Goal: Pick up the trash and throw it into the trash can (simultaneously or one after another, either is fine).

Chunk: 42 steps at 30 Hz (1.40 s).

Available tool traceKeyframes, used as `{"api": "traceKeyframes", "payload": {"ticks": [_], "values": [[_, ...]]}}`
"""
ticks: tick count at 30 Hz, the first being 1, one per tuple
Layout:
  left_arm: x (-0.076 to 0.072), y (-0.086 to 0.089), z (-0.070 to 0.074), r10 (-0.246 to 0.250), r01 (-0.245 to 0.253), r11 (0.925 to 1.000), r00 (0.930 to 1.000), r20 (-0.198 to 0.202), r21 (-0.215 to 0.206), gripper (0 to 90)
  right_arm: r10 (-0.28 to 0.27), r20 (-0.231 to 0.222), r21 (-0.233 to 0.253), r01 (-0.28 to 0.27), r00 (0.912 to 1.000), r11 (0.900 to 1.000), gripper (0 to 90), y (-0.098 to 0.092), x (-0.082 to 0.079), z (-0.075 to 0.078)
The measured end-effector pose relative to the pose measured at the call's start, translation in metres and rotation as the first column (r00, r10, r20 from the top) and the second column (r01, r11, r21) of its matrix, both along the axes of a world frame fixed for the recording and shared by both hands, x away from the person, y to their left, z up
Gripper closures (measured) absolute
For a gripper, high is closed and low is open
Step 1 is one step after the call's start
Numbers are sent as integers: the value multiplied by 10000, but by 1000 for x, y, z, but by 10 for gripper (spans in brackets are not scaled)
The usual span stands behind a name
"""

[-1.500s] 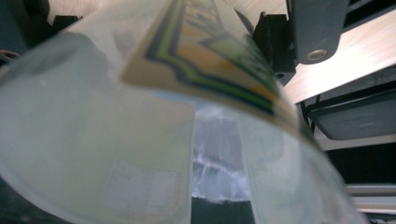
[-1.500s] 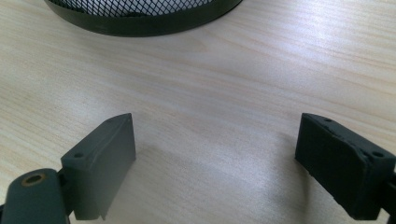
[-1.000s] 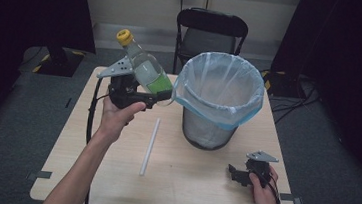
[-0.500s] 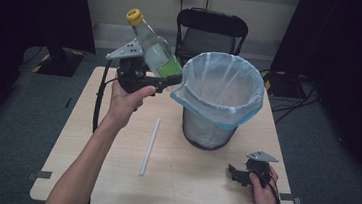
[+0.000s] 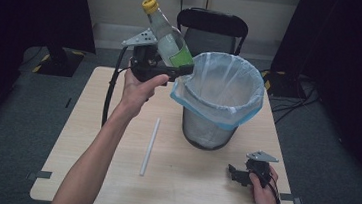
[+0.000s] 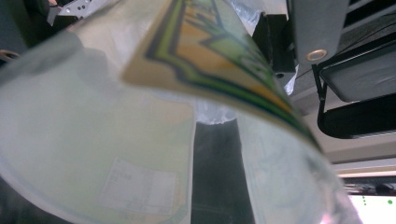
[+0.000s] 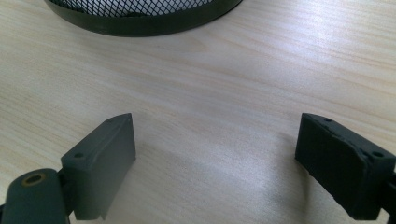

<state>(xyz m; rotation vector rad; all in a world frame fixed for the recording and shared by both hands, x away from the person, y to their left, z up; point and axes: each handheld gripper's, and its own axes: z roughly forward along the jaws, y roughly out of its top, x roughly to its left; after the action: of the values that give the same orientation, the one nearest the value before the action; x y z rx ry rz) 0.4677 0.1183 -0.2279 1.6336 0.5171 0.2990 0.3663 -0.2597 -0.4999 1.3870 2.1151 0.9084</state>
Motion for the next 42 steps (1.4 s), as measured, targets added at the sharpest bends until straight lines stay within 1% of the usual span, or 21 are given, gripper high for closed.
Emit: {"api": "traceKeyframes", "payload": {"ticks": [1,4,9,10,13,18,22,24,26,28,29,30,31,32,34,36,37,38,39,41,42], "values": [[4,-3,0,-31,31,10000,9999,-149,-18,281,2,2,-2,-2,10000,10000,112,0,0,0],[9,-10,-1,-84,85,10000,9997,-218,52,281,-1,-1,3,1,10000,10000,112,0,0,0],[12,-21,2,-261,263,9996,9994,-210,89,281,1,3,-1,-1,10000,10000,112,0,0,0],[13,-27,3,-351,353,9993,9992,-170,144,281,2,3,-3,-2,10000,10000,112,0,0,0],[14,-36,5,-486,489,9987,9986,-207,151,281,3,4,-3,-3,10000,10000,112,0,0,0],[17,-48,9,-618,625,9969,9980,-166,472,281,7,8,-6,-7,10000,10000,112,0,0,0],[20,-54,10,-708,720,9959,9972,-230,552,281,-7,14,-10,7,10000,10000,112,0,0,0],[23,-60,8,-812,833,9949,9959,-387,568,280,9,11,-7,-9,10000,10000,112,0,0,0],[24,-62,7,-812,837,9945,9958,-424,628,280,10,11,-7,-10,10000,10000,112,0,0,0],[28,-68,6,-1012,1065,9920,9918,-781,673,279,7,6,-4,-7,10000,10000,112,0,0,0],[28,-68,6,-1012,1065,9920,9918,-781,673,279,7,6,-4,-7,10000,10000,112,0,0,0],[30,-72,5,-844,916,9913,9934,-778,943,279,12,11,-7,-12,10000,10000,112,0,0,0],[30,-72,5,-844,916,9913,9934,-778,943,279,12,11,-7,-12,10000,10000,112,0,0,0],[33,-75,4,-652,735,9919,9945,-818,1040,279,12,11,-6,-12,10000,10000,112,0,0,0],[36,-76,2,-777,855,9924,9932,-868,890,277,12,11,-8,-12,10000,10000,112,0,0,0],[37,-76,3,-745,819,9933,9932,-893,817,267,14,12,-8,-14,10000,10000,113,0,0,0],[38,-76,3,-702,784,9926,9935,-893,927,267,14,12,-8,-14,10000,10000,113,0,0,0],[38,-78,2,-530,639,9905,9945,-908,1216,236,13,11,-8,-13,10000,10000,112,0,0,0],[39,-78,1,-491,621,9903,9933,-1046,1244,218,14,13,-8,-14,10000,10000,112,0,0,0],[41,-75,-2,-489,619,9919,9920,-1161,1112,211,15,14,-11,-15,10000,10000,112,0,0,0],[42,-72,-2,-530,627,9943,9925,-1106,863,255,16,14,-10,-16,10000,10000,112,0,0,0]]}}
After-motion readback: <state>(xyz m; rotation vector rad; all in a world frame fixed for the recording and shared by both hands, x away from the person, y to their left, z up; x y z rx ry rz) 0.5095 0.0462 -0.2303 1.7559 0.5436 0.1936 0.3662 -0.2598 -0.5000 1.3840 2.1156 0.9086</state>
